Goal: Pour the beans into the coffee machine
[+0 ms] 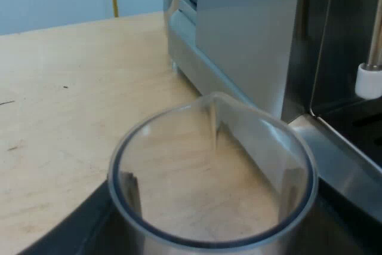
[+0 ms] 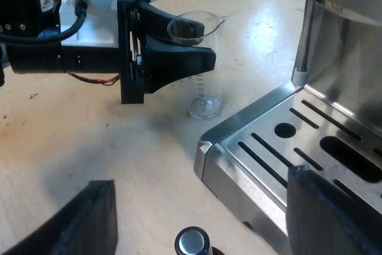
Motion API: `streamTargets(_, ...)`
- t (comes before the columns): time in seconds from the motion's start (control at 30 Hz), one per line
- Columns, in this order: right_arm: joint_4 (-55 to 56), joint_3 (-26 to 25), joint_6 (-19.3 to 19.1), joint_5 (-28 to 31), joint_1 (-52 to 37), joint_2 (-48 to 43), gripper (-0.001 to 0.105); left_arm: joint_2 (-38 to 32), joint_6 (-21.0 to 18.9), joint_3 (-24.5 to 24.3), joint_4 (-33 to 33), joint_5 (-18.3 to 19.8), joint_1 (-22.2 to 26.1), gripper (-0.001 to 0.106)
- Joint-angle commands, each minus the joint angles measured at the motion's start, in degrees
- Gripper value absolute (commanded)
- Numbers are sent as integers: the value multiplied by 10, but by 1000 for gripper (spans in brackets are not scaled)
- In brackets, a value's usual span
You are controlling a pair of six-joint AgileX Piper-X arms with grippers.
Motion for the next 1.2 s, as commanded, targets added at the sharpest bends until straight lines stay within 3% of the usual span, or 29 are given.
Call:
streamTargets(0.03,-8,-5,-2,-7,2,-1,62,-2,-11,-2,4,13,-2,52)
streamTargets(0.13,-8,-5,-2,-6,2,-1,62,-10,-11,0,23,13,-2,52)
streamTargets(0.43,-8,-5,-2,-5,2,-1,62,-64,14,0,183,-11,-2,52)
streamTargets(0.5,-8,-5,-2,-5,2,-1,62,-72,43,0,201,-24,-2,52)
streamTargets(0.6,-8,-5,-2,-5,2,-1,62,-76,78,0,210,-31,-2,52)
streamTargets(0.73,-8,-5,-2,-5,2,-1,62,-76,78,0,211,-31,-2,53)
streamTargets(0.87,-8,-5,-2,-5,2,-1,62,-76,78,0,212,-31,-2,63)
streamTargets(1.13,-8,-5,-2,-5,2,-1,62,-79,75,0,218,-34,-2,63)
streamTargets(1.2,-8,-5,-2,-5,2,-1,62,-91,75,0,257,-52,-2,63)
